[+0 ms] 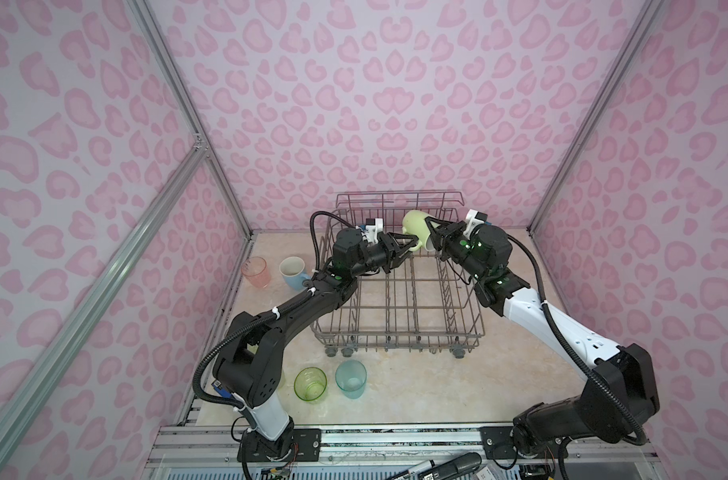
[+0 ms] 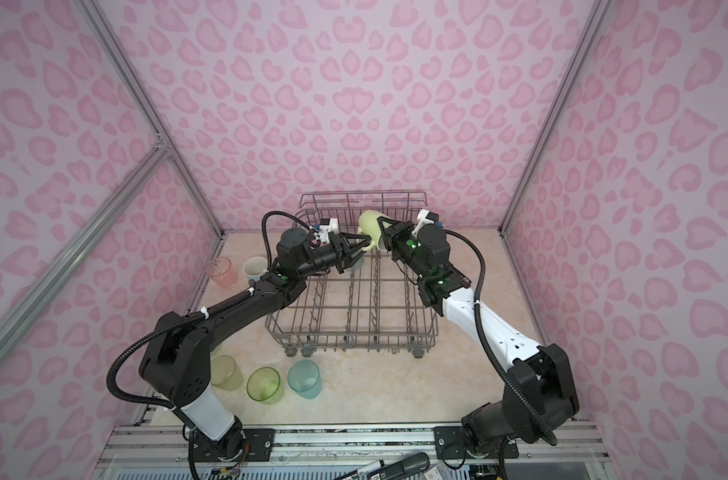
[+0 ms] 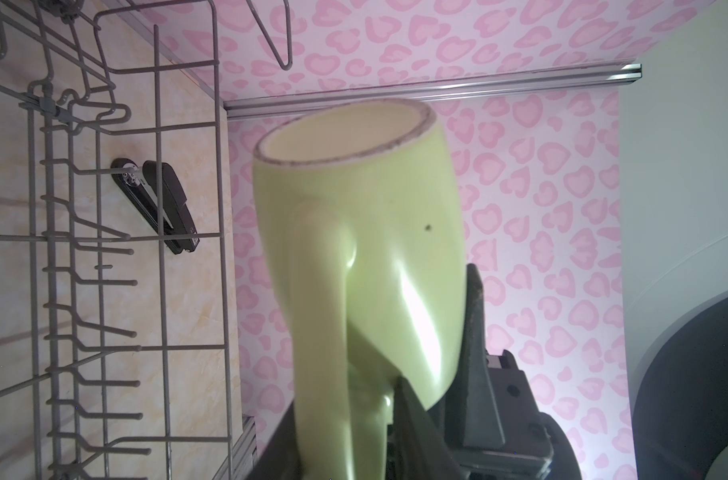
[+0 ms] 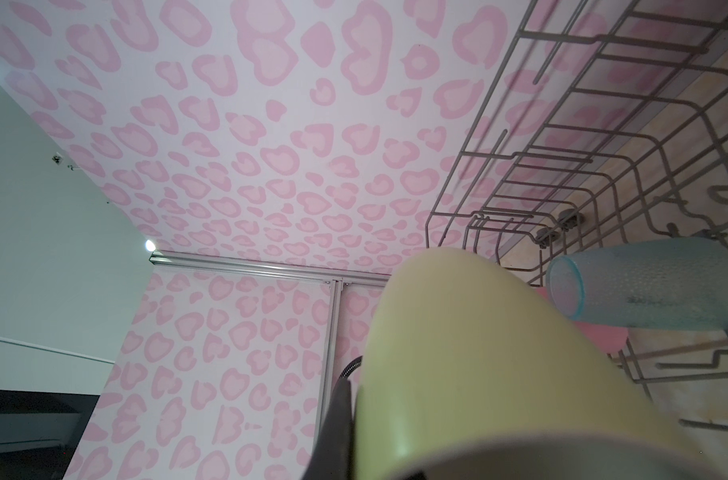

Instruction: Load the cups into the dish rack

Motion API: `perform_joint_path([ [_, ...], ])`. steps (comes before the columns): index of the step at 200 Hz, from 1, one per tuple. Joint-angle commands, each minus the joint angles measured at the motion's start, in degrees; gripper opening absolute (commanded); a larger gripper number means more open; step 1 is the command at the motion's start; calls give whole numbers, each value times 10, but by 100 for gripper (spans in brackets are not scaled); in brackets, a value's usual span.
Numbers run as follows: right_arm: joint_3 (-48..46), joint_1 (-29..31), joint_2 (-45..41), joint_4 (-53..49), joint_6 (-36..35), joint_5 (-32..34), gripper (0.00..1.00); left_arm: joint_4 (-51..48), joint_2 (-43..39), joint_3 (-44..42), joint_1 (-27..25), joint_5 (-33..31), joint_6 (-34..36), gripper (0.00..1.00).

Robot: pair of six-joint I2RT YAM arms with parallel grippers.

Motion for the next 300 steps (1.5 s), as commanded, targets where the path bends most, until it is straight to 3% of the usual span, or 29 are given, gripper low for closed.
perform_joint_path([
  [1,-3,1,-6,64,-9,-8,0,41,6,11,-3,7,-8,22],
  [71,-11,3,-8,62,-8,-19,0,48,5,9,-2,2,-8,16],
  [132,-25,1,-4,69,-6,-24,0,5,-18,16,-2,-8,71,12],
  [192,-37,2,-5,77,-4,-26,28,-27,-30,18,-2,-23,127,10],
  [300,-72,-4,-24,99,-1,-22,43,-91,-12,89,0,-47,192,10],
])
